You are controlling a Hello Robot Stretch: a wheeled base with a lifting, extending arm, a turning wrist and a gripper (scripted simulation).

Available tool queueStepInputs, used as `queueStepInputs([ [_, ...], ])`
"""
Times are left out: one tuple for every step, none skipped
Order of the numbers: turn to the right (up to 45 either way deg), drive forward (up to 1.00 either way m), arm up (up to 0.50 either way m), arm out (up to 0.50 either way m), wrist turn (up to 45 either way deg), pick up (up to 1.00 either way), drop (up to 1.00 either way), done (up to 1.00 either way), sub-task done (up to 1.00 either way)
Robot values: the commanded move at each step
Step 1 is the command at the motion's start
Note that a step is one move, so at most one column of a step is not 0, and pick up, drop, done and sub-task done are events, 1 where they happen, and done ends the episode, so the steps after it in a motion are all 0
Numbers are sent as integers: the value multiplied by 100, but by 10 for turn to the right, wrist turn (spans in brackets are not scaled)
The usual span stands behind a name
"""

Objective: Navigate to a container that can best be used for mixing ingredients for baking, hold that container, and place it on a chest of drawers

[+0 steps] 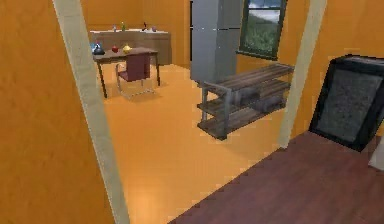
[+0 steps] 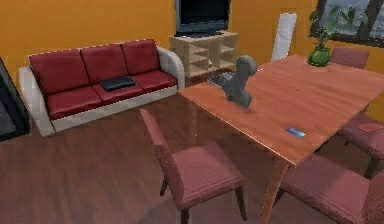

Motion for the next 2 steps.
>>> queueStepInputs([
  [0, 85, 0, 0, 0, 0, 0, 0, 0],
  [-120, 0, 0, 0, 0, 0, 0, 0, 0],
])
